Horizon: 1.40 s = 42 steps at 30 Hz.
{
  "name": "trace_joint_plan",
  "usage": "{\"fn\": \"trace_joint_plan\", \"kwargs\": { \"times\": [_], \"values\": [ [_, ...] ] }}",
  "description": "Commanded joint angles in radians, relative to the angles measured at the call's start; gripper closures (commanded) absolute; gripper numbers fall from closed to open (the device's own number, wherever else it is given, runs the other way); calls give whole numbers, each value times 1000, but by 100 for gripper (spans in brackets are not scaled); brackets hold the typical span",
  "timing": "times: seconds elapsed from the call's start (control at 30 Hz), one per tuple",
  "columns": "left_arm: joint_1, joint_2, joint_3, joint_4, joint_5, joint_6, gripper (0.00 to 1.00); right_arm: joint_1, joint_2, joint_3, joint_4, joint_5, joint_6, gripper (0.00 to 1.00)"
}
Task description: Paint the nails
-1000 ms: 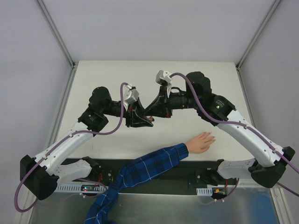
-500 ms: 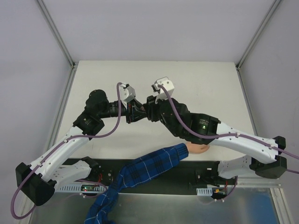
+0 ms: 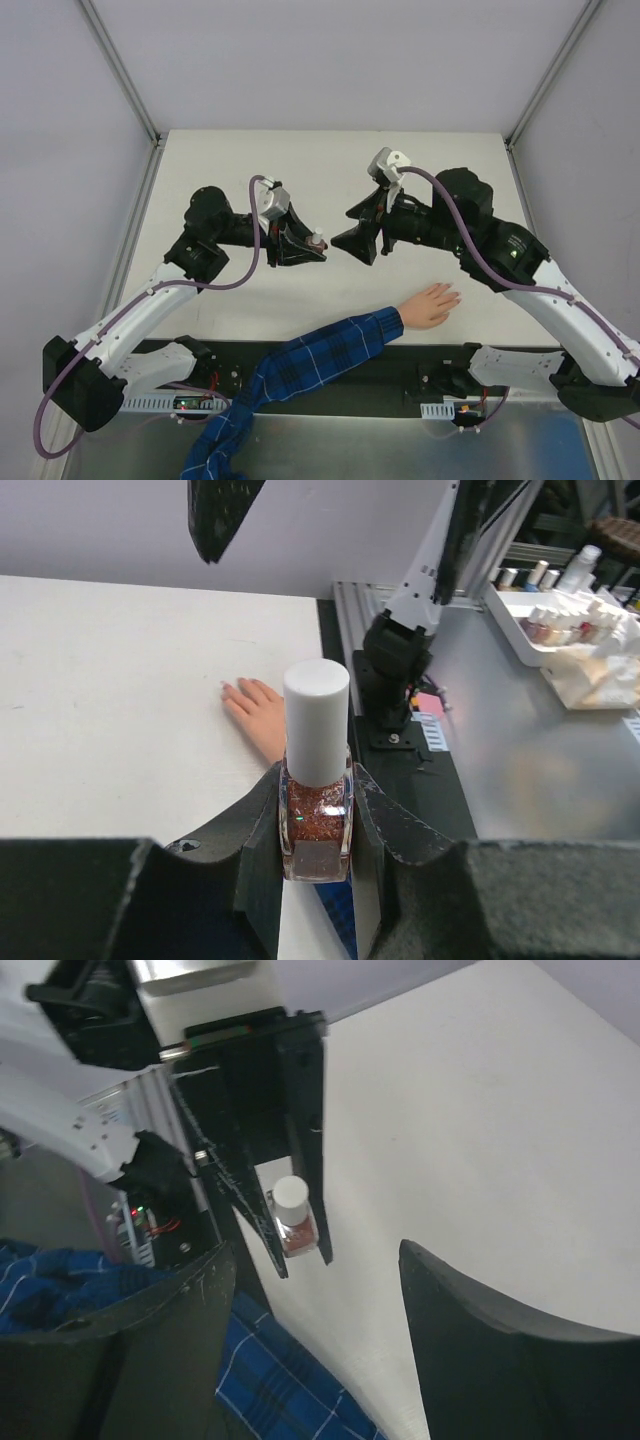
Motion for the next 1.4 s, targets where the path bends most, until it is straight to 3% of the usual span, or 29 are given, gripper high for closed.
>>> {"fn": "trace_joint_plan", "kwargs": {
  "times": [0.0,0.53,0.63,0.67,0.77,0.83,0.87,0.9,0.93,0.97,1.03,1.13,1.23,1.27,1.37],
  "values": [
    [3,21,29,192,150,-121,100,-30,43,55,16,-355,-85,34],
    [1,29,21,243,173,-172,100,-49,167,130,55,-441,-78,57],
    [3,23,18,243,150,-170,100,-49,172,125,58,-452,-71,70],
    [3,20,18,240,135,-167,100,-49,172,119,64,-455,-66,82],
    [3,-2,17,163,20,-109,100,-41,154,64,99,-442,-28,100],
    [3,-24,18,105,-123,-46,100,15,126,12,125,-233,12,100],
    [3,-34,15,55,-184,-29,100,72,97,-43,145,-52,11,100],
    [5,-55,0,47,-256,-23,100,238,94,-60,157,489,17,99],
    [5,-64,-8,37,-306,-5,100,320,104,-69,165,765,106,100],
    [6,-72,-14,25,-380,2,100,436,146,-59,136,1135,165,100],
    [8,-81,-20,13,-417,18,100,506,193,-27,125,1325,213,100],
    [8,-77,-22,10,-410,18,100,499,255,73,24,1310,268,100],
    [8,-71,-14,10,-367,14,100,471,224,92,30,1176,183,82],
    [8,-69,-11,13,-352,15,100,450,211,92,39,1082,128,69],
    [8,-60,3,14,-257,20,100,396,134,76,32,878,72,56]
  ]
}}
